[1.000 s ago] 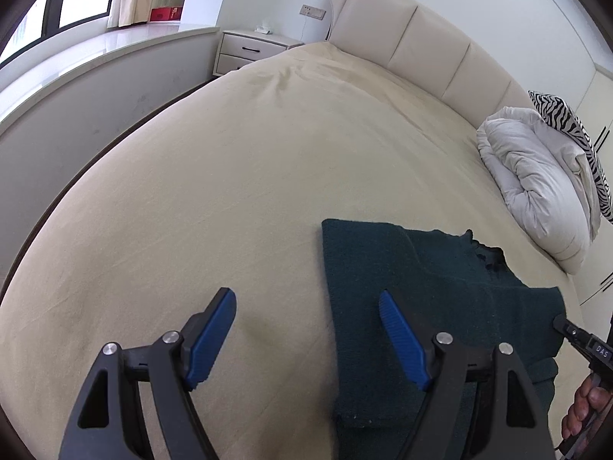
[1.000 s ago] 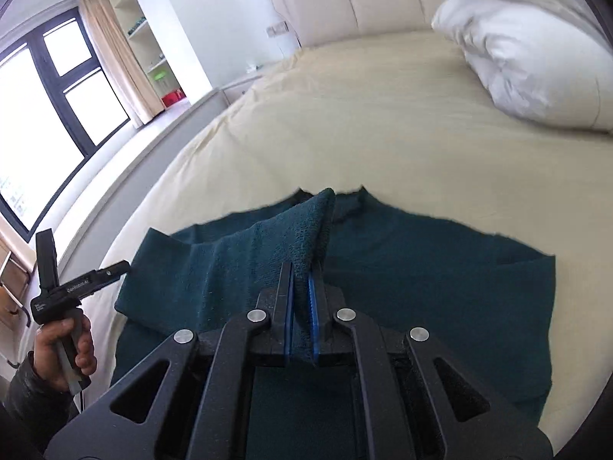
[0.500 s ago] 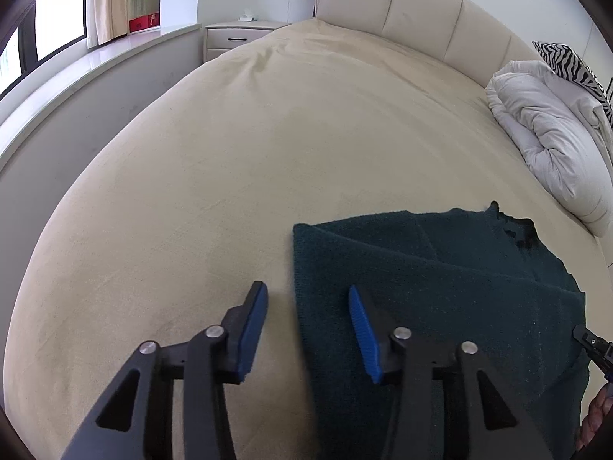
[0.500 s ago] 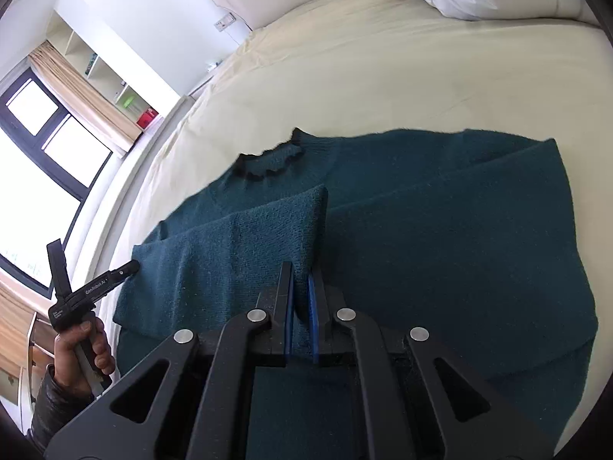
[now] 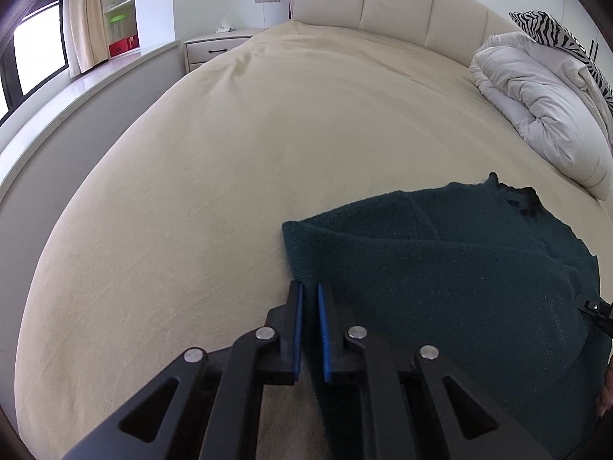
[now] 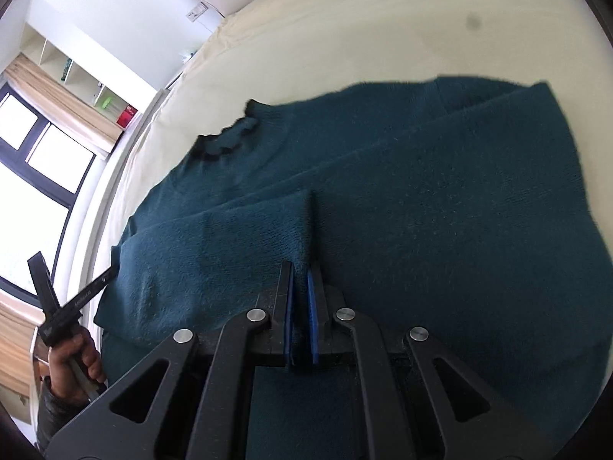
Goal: Fold small clothes
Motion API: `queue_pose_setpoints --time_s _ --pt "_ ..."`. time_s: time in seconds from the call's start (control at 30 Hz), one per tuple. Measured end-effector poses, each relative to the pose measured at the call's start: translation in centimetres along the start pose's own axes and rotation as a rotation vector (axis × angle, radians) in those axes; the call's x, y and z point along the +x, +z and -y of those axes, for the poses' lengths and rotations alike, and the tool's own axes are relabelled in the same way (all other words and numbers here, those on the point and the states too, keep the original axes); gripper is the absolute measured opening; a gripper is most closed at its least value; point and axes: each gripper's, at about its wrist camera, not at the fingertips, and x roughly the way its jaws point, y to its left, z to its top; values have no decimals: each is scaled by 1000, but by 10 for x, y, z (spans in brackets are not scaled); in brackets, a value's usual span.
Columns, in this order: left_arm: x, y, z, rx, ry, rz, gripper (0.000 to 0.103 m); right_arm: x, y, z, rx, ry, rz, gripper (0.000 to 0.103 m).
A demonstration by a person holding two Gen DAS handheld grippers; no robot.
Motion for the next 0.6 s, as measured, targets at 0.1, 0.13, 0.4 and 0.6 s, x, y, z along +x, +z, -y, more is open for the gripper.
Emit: queue_pose_setpoints --time_s 0.1,0.13,0.4,0.6 --pt "-17 -1 1 -14 -20 35 11 -8 0 -6 -12 8 7 10" --pt "-24 -2 1 -17 -14 48 13 -12 -1 -8 -9 11 15 10" --pt "-35 -29 18 40 23 28 60 -22 -3 -14 15 66 29 41" --pt "-32 -41 20 69 24 19 26 -11 -15 -40 -171 -121 13 11"
